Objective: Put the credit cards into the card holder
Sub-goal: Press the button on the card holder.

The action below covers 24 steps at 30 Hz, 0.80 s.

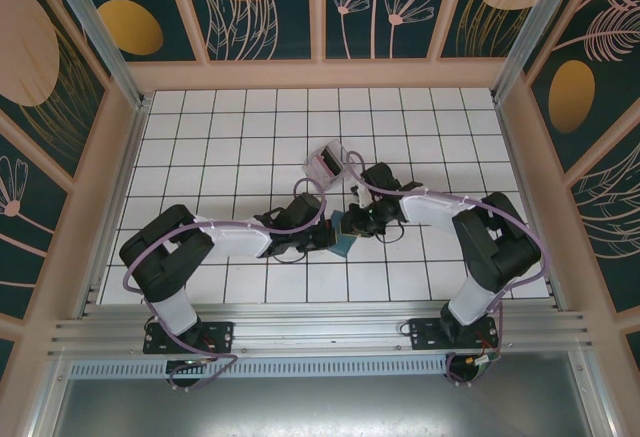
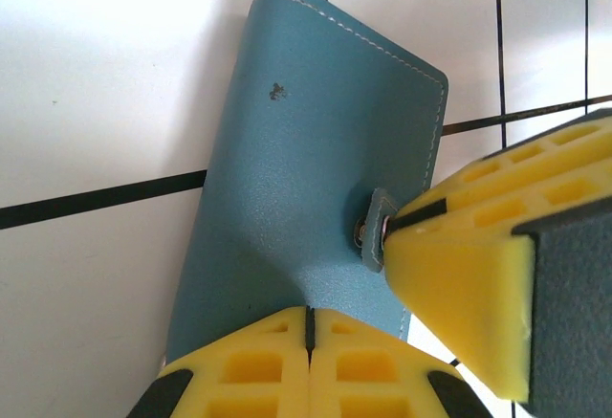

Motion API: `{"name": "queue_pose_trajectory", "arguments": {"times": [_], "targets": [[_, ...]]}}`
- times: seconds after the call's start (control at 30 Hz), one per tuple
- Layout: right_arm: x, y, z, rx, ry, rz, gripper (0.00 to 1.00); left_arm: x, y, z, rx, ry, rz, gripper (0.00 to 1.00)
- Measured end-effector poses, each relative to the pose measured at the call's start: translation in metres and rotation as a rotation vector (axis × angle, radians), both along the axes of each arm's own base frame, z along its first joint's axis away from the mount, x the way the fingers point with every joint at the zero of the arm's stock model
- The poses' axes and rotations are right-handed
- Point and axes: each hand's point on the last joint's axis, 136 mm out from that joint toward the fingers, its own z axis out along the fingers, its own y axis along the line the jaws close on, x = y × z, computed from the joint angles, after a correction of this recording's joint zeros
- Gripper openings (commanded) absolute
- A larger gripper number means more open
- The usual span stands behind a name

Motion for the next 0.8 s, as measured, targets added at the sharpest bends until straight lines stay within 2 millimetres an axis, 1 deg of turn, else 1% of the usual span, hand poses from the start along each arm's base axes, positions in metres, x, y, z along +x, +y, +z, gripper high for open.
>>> {"name": "queue_pose_trajectory", "arguments": {"times": [0.13, 0.3, 0.57, 0.8], "targets": [[0.0082, 0.0050, 0.0061, -0.033, -0.058, 0.000, 0.18, -0.0003, -0.0003, 0.0001, -0.003, 0.000, -0.002, 0.02], [0.0050, 0.0091, 0.0100, -0.073, -0.098, 0.006, 0.17, -0.0004, -0.0005, 0.0001, -0.005, -0.001, -0.003, 0.02], [-0.0001, 0.0029, 0.0030, -0.172, -0.127, 0.001, 0.18, -0.0005, -0.0005, 0.0000, -0.006, -0.002, -0.003, 0.02], [0.0004, 0.0025, 0.0016, -0.203, -0.155, 0.002, 0.18, -0.0003, -0.0007, 0.0002, -0.007, -0.003, -0.003, 0.02]]}}
